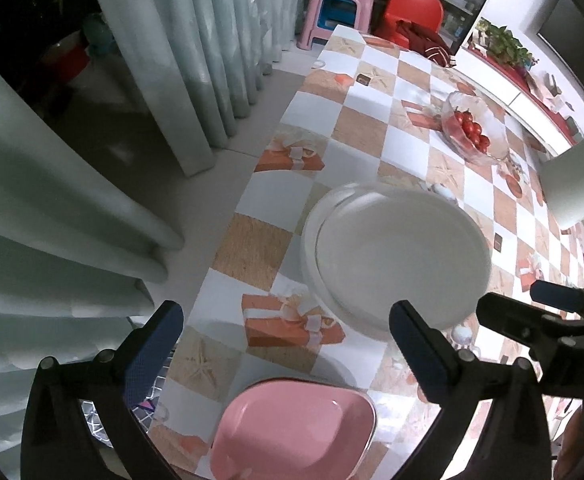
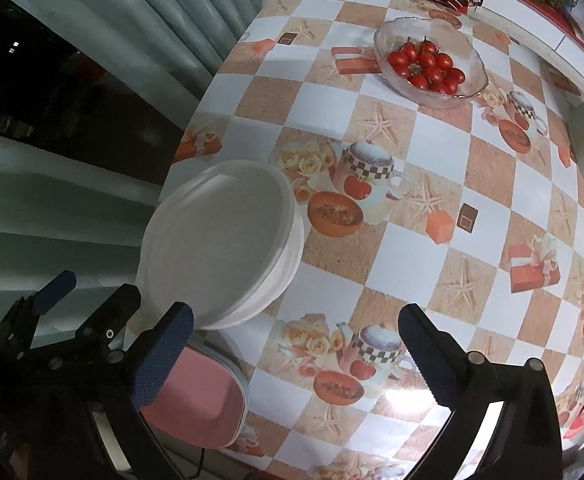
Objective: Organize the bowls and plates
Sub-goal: 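Lower the second white plate onto the stack and open both grippers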
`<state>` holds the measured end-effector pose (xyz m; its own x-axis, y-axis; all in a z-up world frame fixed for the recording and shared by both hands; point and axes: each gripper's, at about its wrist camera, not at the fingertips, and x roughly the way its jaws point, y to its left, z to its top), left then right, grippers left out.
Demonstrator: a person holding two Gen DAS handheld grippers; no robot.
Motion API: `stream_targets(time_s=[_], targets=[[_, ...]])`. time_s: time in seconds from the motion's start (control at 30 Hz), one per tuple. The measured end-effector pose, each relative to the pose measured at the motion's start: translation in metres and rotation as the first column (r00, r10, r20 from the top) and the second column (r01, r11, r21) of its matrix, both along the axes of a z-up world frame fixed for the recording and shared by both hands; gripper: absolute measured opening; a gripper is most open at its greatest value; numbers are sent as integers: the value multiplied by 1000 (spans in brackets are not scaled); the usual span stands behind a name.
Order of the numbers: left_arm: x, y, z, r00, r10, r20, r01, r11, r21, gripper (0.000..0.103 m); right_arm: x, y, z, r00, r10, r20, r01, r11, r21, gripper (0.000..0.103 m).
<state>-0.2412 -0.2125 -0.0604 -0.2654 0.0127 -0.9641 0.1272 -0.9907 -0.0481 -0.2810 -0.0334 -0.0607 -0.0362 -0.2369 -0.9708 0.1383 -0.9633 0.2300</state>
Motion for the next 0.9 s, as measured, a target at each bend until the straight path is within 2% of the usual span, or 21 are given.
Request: stream_targets(time_s=[0.43,0.9], targets=[[26,19,16,997,-71,-1,71,997,-13,103,17,5,23,999,2,-45,-2,1000,8,103],[49,20,25,997,-70,25,70,997,-11,103,37,10,35,999,-2,-44,4,999,42,103]])
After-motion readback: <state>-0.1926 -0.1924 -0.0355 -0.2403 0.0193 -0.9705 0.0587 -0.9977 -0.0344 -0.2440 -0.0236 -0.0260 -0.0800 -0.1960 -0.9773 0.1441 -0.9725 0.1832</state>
